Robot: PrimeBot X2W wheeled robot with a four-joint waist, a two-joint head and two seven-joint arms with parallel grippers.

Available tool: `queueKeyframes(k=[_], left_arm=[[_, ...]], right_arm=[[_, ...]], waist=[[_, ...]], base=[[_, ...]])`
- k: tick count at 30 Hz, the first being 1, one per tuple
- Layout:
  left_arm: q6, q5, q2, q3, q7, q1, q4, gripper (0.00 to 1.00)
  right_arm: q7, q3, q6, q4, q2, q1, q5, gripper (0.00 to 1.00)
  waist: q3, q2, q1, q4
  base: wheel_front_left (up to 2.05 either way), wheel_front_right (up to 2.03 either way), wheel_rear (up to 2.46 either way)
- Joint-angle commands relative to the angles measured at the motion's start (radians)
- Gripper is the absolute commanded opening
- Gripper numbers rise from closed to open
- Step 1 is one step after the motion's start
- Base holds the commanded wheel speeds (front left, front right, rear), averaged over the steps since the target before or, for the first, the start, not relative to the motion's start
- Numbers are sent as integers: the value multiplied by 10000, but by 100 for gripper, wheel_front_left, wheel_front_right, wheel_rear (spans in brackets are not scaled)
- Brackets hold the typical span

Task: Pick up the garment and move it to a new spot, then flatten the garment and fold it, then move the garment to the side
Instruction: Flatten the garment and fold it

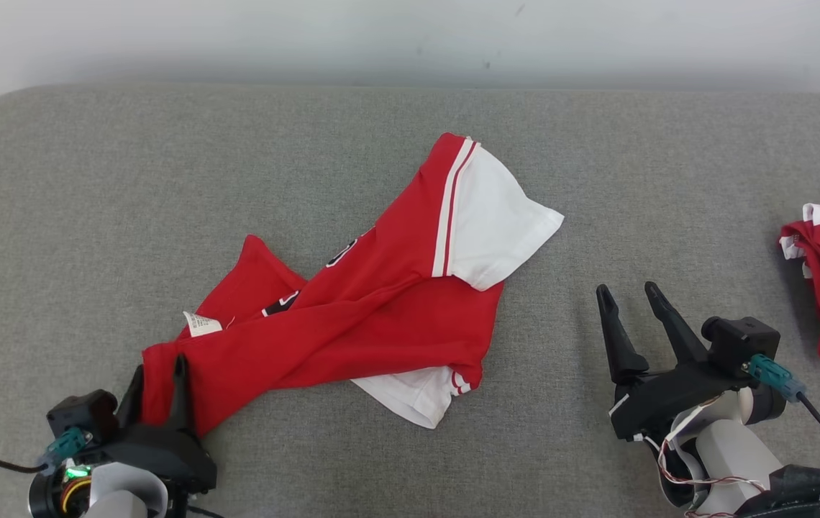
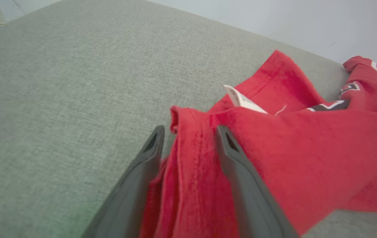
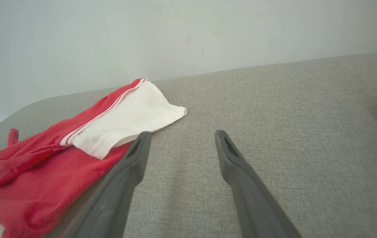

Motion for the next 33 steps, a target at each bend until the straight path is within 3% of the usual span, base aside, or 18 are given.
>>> queueKeyframes(k=[1,2,3,5,6,10,15,16,20,24,26,27,28,29,33], left_arm=[[-22,-11,26,47,-41,13,97,75],[-60,-2,9,59,-41,-32,165,71],[-63,25,-10,77,-41,-79,197,54],[-99,186,-26,87,-43,-131,-80,31],[-110,255,-32,101,-41,-97,-232,13],[-240,497,-59,99,-41,160,-821,1],[-429,944,-77,-201,-41,496,-1996,0],[-435,1103,-80,-308,-41,624,-2220,2],[-621,1267,-81,-924,-41,1222,-2854,26],[-765,1377,-81,-1530,-41,2076,-3328,27],[-829,1508,-74,-1789,-41,2497,-3392,38],[-855,1597,-41,-1944,-41,2706,-3355,46],[-861,1596,-5,-1995,-40,2902,-3227,64],[-878,1582,35,-1992,-41,3073,-3115,100],[-909,1450,46,-1776,-43,3467,-2759,100]], right_arm=[[-1,-13,-4,9,6,-34,-20,100],[-1,-26,-4,-1,20,-77,-43,100],[-1,-30,-4,-22,44,-114,-67,100],[-1,-18,-4,-65,90,-181,-108,100],[-1,-10,-4,-78,99,-205,-127,100],[0,-37,-4,-95,183,-163,-144,100],[0,-179,-4,-43,201,44,-111,100],[-1,-212,-4,-10,202,95,-95,100],[-1,-345,-4,103,261,284,-37,100],[-1,-423,-4,232,361,546,21,100],[0,-431,-4,283,403,623,39,100],[-1,-416,-4,316,421,665,28,100],[0,-409,-4,351,429,712,34,100],[-1,-398,-4,379,439,767,46,100],[-1,-380,-4,406,387,936,91,100]], waist=[[21,-1,-1,23],[34,-1,-1,42],[50,-1,-1,60],[88,-1,-1,91],[100,-1,-1,104],[79,-1,-1,172],[-55,-1,-1,348],[-103,-1,-1,399],[-382,-1,-1,591],[-771,-1,-1,718],[-955,-1,-1,756],[-1034,-1,-1,765],[-1136,-1,-1,779],[-1208,-1,-1,783],[-1485,-1,-1,799]], base=[[0,0,0],[0,0,0],[0,0,0],[0,0,0],[0,0,0],[0,0,0],[0,0,0],[0,0,0],[0,0,0],[0,0,0],[0,0,0],[0,0,0],[0,0,0],[0,0,0],[0,0,0]])
